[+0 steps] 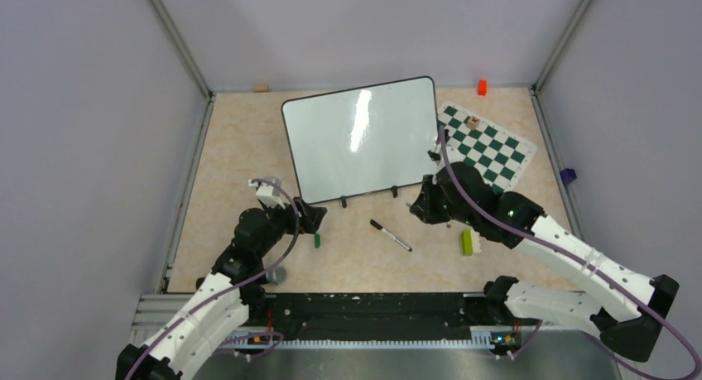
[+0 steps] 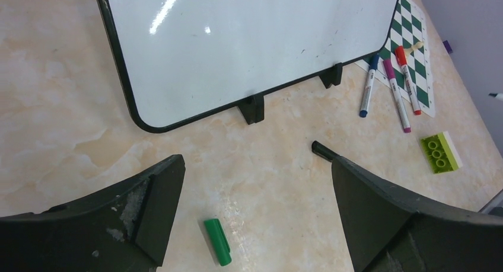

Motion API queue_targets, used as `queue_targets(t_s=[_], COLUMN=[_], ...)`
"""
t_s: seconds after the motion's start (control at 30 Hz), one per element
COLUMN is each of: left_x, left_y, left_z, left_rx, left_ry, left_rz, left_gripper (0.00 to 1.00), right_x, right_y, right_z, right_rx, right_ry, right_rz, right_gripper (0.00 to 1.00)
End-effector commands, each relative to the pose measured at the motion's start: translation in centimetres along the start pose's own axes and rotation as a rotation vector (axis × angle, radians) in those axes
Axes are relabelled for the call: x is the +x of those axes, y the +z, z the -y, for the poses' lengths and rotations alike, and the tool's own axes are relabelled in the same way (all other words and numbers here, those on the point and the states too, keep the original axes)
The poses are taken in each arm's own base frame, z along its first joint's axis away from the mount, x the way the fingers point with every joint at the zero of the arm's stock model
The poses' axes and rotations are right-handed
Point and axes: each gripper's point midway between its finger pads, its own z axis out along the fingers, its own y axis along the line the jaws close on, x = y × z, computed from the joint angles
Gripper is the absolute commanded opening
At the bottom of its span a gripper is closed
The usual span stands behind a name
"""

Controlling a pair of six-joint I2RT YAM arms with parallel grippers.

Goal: Write a sentence on the whiteboard
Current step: Hold the whiteboard on the whiteboard stand.

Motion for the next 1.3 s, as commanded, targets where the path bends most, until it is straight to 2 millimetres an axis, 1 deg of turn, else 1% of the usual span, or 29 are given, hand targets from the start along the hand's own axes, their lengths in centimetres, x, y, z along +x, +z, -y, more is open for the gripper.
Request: queue_targets(t_s=[0.0, 0.07, 0.2, 0.23, 0.27, 0.33, 0.47, 0.6, 0.67, 0.73, 0.83, 0.9, 0.93, 1.0, 1.03, 1.07, 1.1, 1.13, 1.17, 1.2, 1.27], left_x=[-3.7, -4.8, -6.7, -6.9, -6.9, -7.0, -7.6, -9.7, -10.9, -11.4, -11.7, -11.8, -11.8, -11.9, -12.0, -12.1, -12.1, -12.1, -12.2, -12.3, -12.3], left_y=[-0.1, -0.1, -0.8, -0.9, -1.0, -0.9, -0.9, -0.6, -0.8, -0.8, -0.5, -0.1, 0.0, 0.1, 0.0, -0.1, -0.2, -0.3, -0.3, -0.3, -0.3], left_z=[1.0, 0.4, -3.6, -4.2, -4.4, -4.1, -4.1, -4.9, -5.1, -5.6, -6.9, -6.5, -6.5, -7.4, -8.0, -8.2, -8.0, -7.4, -6.6, -6.1, -6.6], left_rx=[0.044, 0.003, -0.23, -0.257, -0.258, -0.222, -0.147, -0.077, -0.044, -0.051, -0.076, -0.025, -0.018, -0.07, -0.103, -0.121, -0.114, -0.085, -0.046, -0.022, -0.045], left_ry=[0.094, 0.144, 0.147, 0.148, 0.151, 0.161, 0.165, 0.106, 0.101, 0.092, 0.049, 0.042, 0.035, 0.001, -0.018, -0.025, -0.021, -0.003, 0.019, 0.032, 0.019], left_rz=[0.166, 0.203, 0.281, 0.29, 0.291, 0.296, 0.299, 0.331, 0.362, 0.385, 0.385, 0.366, 0.359, 0.348, 0.343, 0.346, 0.342, 0.339, 0.336, 0.332, 0.331], left_gripper=[0.99, 0.99, 0.99, 0.98, 0.97, 0.93, 0.92, 0.92, 0.92, 0.93, 0.95, 0.95, 0.98, 0.99, 0.96, 0.89, 0.81, 0.77, 0.8, 0.96, 0.99], right_x=[-5.4, -5.9, -6.8, -7.0, -7.2, -7.5, -8.0, -8.0, -8.1, -8.0, -8.1, -8.2, -8.2, -8.1, -8.1, -8.0, -7.9, -7.8, -7.7, -7.6, -7.5], right_y=[-1.4, -1.0, 0.2, 0.4, 0.6, 0.7, 0.8, 1.1, 1.1, 1.1, 1.0, 1.0, 1.0, 1.0, 1.0, 1.0, 1.0, 1.0, 1.0, 1.0, 0.9], right_z=[-2.2, -2.6, -3.7, -4.0, -4.3, -4.7, -4.8, -4.8, -4.9, -4.8, -4.6, -4.5, -4.6, -4.6, -4.6, -4.6, -4.6, -4.6, -4.6, -4.5, -4.4], right_rx=[-0.051, -0.055, -0.064, -0.068, -0.075, -0.086, -0.092, -0.088, -0.089, -0.088, -0.079, -0.078, -0.081, -0.083, -0.086, -0.089, -0.093, -0.094, -0.096, -0.096, -0.097], right_ry=[-0.005, -0.016, -0.045, -0.048, -0.052, -0.054, -0.05, -0.057, -0.063, -0.073, -0.081, -0.089, -0.093, -0.099, -0.1, -0.101, -0.104, -0.105, -0.106, -0.105, -0.104], right_rz=[0.157, 0.161, 0.149, 0.147, 0.147, 0.152, 0.17, 0.172, 0.172, 0.172, 0.18, 0.184, 0.185, 0.183, 0.181, 0.179, 0.179, 0.177, 0.179, 0.18, 0.181], right_gripper=[0.0, 0.0, 0.0, 0.0, 0.0, 0.0, 0.0, 0.0, 0.0, 0.0, 0.0, 0.0, 0.0, 0.0, 0.0, 0.0, 0.0, 0.0, 0.0, 0.0, 0.0])
